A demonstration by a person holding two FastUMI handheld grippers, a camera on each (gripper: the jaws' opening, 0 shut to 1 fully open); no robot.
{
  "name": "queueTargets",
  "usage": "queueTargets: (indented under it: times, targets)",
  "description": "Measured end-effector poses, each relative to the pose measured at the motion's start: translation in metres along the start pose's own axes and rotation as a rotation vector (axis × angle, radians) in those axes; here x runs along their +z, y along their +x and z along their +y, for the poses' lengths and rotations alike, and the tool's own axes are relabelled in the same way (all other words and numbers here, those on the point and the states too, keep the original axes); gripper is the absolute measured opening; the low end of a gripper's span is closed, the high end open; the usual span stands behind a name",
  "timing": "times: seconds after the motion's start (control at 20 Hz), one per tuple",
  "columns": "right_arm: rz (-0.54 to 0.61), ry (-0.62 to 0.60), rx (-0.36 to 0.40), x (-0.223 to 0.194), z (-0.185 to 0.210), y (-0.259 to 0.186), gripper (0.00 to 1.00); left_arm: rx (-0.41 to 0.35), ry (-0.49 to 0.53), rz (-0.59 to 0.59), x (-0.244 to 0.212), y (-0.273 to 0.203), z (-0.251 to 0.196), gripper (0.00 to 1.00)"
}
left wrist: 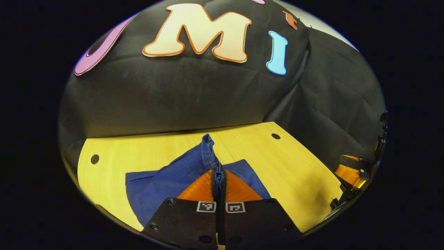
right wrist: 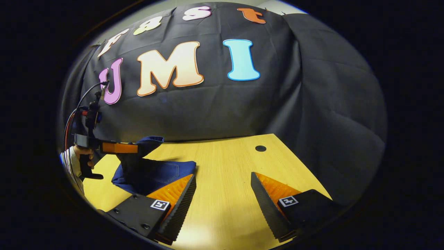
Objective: Grasp the waist and the cuffs of the jeans and fold them to make the two legs overlap; first hold the waist and fold one-third of the jeans toward the cuffs, then hold the cuffs and fold the remaining one-third in the same direction to finish folding.
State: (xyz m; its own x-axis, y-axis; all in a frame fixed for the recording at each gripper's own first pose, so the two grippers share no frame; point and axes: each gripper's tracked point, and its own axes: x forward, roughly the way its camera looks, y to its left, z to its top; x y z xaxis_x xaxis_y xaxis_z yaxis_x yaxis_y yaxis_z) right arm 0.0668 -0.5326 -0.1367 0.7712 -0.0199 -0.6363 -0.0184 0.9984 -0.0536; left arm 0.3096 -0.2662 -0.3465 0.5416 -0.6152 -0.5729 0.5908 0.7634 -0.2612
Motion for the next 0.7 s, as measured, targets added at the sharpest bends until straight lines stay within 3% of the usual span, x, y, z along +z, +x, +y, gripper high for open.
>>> queueTargets:
  times: [0.15, 0.2, 0.3, 0.35, 0.45, 0.5, 0.7]
  targets:
    - [0.014, -0.011, 0.023, -0.004, -0.002, 0.002, 0.98, 0.031, 0.011, 0.021, -0.026, 0.018, -0.009, 0.00]
    - [0.019, -0.015, 0.037, -0.006, 0.000, 0.003, 0.94, 0.049, 0.031, 0.018, -0.031, 0.021, -0.011, 0.00]
    - [0.012, -0.023, 0.065, -0.004, 0.006, 0.006, 0.98, 0.021, 0.038, -0.012, -0.029, 0.016, -0.028, 0.02]
    - [0.006, -0.020, 0.078, -0.003, 0.011, 0.006, 0.98, -0.013, 0.028, -0.044, -0.028, 0.014, -0.043, 0.35]
    - [-0.010, 0.003, 0.123, 0.003, 0.029, 0.004, 0.94, 0.009, 0.060, -0.128, -0.013, -0.002, -0.054, 1.00]
    - [-0.022, 0.006, 0.137, 0.007, 0.037, 0.002, 0.98, 0.028, 0.089, -0.173, -0.003, -0.016, -0.057, 0.93]
    - [-0.149, -0.001, 0.173, 0.039, 0.073, -0.024, 0.98, 0.091, 0.144, -0.312, 0.019, -0.090, -0.061, 0.95]
